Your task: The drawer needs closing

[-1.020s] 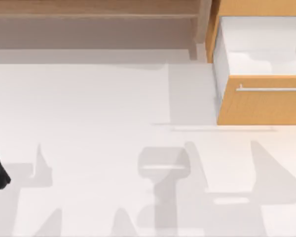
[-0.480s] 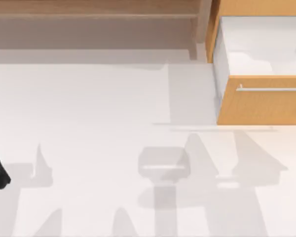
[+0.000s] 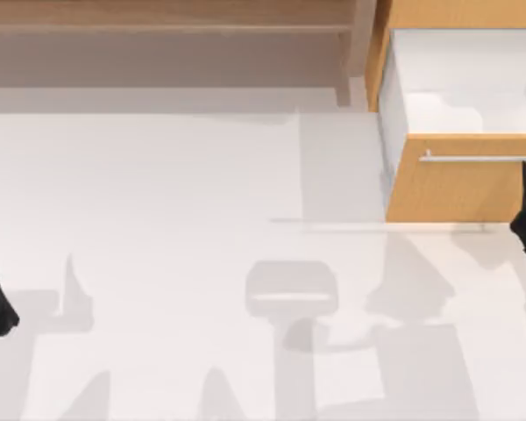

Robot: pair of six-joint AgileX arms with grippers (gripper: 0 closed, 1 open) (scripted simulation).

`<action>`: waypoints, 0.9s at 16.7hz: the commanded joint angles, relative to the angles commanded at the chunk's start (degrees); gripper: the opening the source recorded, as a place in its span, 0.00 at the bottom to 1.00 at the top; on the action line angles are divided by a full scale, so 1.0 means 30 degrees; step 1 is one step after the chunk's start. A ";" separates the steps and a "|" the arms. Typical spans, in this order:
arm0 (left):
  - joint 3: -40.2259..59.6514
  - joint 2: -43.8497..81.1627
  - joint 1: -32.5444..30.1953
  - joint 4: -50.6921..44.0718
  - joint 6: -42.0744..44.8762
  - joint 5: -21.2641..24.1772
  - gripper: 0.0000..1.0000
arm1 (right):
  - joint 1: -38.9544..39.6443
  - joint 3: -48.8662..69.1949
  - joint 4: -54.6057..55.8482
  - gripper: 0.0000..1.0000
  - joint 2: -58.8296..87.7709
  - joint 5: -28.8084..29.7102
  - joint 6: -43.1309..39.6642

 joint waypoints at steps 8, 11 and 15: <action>0.0000 0.0000 0.0000 0.0000 0.0000 0.0000 1.00 | 0.4101 -0.0920 0.8934 1.00 0.7037 0.6124 -1.0938; 0.0000 0.0000 0.0000 0.0000 0.0000 0.0000 1.00 | 0.4801 -0.0782 1.0841 1.00 0.8611 0.7504 -1.3324; 0.0000 0.0000 0.0000 0.0000 0.0000 0.0000 1.00 | 0.5005 -0.0706 1.1451 1.00 0.9116 0.7950 -1.4091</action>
